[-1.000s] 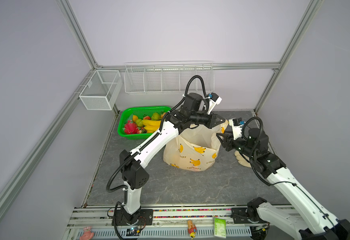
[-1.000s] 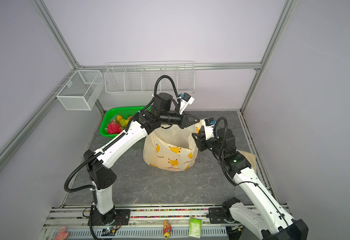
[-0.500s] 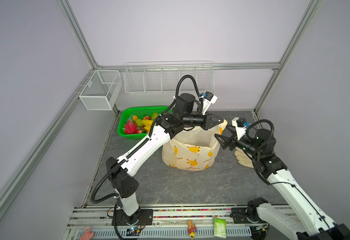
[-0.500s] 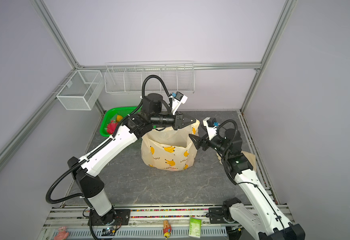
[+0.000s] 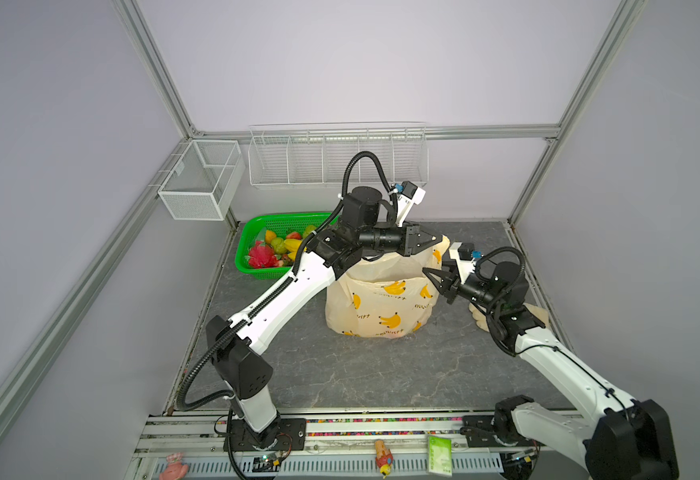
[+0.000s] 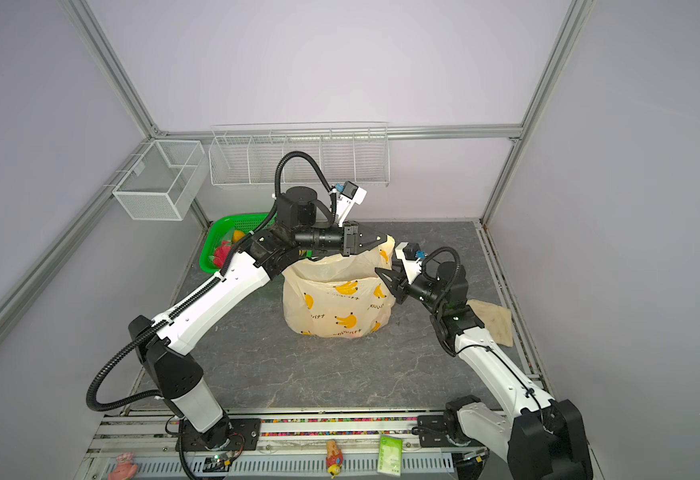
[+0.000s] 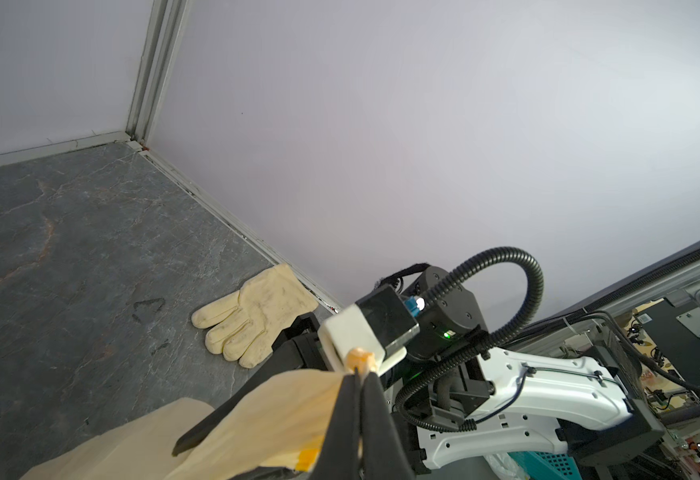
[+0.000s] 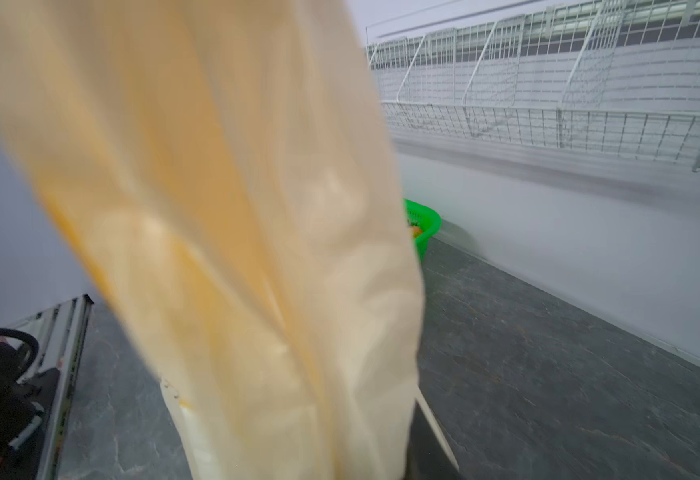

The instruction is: Place the fake fruits into the plastic bag and tie a complex knot

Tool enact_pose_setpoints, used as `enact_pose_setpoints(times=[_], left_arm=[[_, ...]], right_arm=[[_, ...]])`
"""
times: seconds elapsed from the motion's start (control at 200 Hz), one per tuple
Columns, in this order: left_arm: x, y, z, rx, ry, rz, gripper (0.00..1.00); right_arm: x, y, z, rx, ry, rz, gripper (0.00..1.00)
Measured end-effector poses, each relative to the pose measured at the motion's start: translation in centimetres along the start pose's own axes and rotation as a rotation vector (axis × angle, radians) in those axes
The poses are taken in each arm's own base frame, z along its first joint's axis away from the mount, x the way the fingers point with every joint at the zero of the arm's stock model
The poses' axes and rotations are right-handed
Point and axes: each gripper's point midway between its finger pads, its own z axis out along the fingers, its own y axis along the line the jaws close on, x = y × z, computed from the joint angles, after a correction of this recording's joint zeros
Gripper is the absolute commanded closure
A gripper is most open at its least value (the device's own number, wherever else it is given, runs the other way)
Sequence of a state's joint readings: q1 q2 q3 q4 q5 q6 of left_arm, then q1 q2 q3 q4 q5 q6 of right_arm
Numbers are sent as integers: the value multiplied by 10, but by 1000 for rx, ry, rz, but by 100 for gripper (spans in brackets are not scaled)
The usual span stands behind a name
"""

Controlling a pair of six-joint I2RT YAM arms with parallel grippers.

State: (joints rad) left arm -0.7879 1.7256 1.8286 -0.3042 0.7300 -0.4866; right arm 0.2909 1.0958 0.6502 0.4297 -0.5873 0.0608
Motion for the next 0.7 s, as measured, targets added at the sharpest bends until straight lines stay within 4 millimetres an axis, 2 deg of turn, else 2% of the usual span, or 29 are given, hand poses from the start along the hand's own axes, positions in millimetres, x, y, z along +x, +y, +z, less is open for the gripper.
enact_pose_setpoints(times=[0.07, 0.09, 0.165, 0.19, 0.225, 0.27, 0.335, 0.48, 0.7], left_arm=[[1, 4, 0, -5, -3, -9, 100], [2, 5, 0, -8, -3, -10, 100], [4, 7, -1, -15, -7, -13, 100], [3, 7, -1, -16, -10, -13, 100], [3, 6, -2, -16, -17, -12, 100], [1, 6, -3, -16, -28, -12, 100], [1, 4, -5, -14, -42, -13, 100], [-1, 4, -9, -22, -77, -38, 100], [-3, 8, -13, -47, -142, -107, 100]], right_arm=[[10, -3, -1, 20, 12, 23, 77], [11, -4, -1, 27, 14, 28, 74], [11, -8, -3, 58, 10, 46, 53], [9, -8, -4, 67, 5, 55, 40], [6, -9, -5, 84, -2, 58, 27], [2, -7, -7, 101, -15, 55, 17], [-6, -2, -7, 121, -36, 49, 7], [-25, 4, -2, 190, -84, 42, 1], [-53, -11, 13, 358, -167, 55, 1]])
